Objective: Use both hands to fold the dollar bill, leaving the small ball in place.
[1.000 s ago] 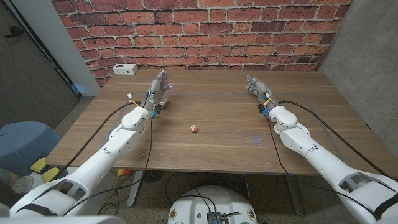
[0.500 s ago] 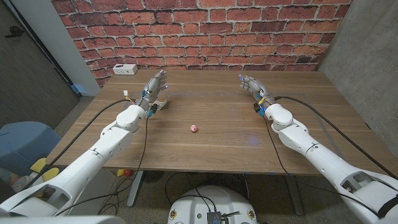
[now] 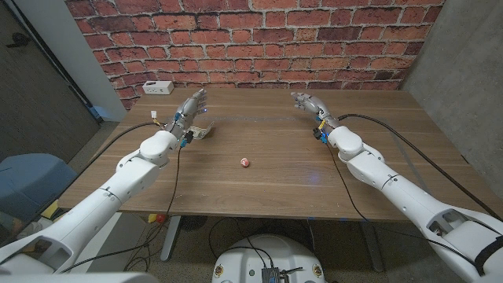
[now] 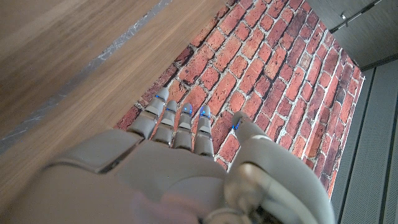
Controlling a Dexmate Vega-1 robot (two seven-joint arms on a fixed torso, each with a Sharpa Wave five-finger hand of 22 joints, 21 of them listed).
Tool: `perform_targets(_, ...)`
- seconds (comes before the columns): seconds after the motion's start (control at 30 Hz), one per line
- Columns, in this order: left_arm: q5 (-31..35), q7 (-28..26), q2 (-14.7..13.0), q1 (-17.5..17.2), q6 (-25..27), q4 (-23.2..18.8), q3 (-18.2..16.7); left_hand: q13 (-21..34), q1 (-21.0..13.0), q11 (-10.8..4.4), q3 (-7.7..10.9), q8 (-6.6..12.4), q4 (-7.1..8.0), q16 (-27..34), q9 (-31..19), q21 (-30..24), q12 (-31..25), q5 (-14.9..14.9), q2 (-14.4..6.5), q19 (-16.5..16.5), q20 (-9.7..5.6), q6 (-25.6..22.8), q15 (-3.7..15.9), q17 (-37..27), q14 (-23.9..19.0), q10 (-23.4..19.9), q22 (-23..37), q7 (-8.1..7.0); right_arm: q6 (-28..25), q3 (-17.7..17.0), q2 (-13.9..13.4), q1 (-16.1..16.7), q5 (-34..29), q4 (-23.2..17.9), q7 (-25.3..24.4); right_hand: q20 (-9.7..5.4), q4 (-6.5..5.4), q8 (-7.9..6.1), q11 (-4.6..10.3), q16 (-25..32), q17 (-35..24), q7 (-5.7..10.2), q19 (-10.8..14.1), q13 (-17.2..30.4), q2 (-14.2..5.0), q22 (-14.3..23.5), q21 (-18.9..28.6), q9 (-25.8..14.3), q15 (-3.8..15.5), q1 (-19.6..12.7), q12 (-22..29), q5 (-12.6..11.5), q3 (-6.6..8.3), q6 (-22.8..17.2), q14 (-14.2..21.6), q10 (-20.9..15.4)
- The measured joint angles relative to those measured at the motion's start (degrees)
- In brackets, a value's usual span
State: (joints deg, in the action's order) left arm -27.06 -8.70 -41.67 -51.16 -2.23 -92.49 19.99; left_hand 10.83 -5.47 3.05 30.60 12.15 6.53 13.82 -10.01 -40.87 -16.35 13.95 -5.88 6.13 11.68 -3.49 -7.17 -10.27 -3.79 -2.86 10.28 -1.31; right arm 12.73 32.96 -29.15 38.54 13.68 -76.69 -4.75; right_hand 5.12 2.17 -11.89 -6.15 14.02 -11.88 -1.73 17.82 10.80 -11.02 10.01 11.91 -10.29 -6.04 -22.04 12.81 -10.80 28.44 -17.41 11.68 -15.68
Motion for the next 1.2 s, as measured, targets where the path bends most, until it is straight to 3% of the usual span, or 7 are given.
perform_targets(0.63,0.3,0.5,-3.7,-1.2,4.2,-3.4,-0.8,0.0,0.0,0.36,0.39,0.0,0.05,0.0,0.0,0.0,0.0,-0.9,0.0,-0.8,0.21,-1.0,0.24,0.0,-2.0,-2.3,0.3,0.42,-1.1,4.3,0.5,-4.4,-5.9,0.3,3.0,0.0,0.03,0.0,0.13,0.4,-0.1,0.14,0.6,0.0,0.0,0.0,0.0,0.0,0.61,-0.6,0.0,0.2,0.45,-1.4,0.6,-1.1)
perform_targets(1.2,0.1,1.1,-6.5,-2.5,6.0,-5.3,-1.9,0.3,-0.3,0.32,1.36,0.0,0.26,0.4,0.0,0.0,-0.9,-1.3,-0.3,-2.7,0.0,-5.6,0.71,0.0,-5.7,-7.1,0.3,1.41,-1.1,7.5,1.8,-8.0,-11.0,1.9,5.3,-0.01,-0.02,0.0,0.31,0.4,-0.3,0.41,0.6,0.0,-0.07,0.0,0.0,0.0,0.83,-1.1,0.0,0.2,0.85,-2.4,0.8,-1.7)
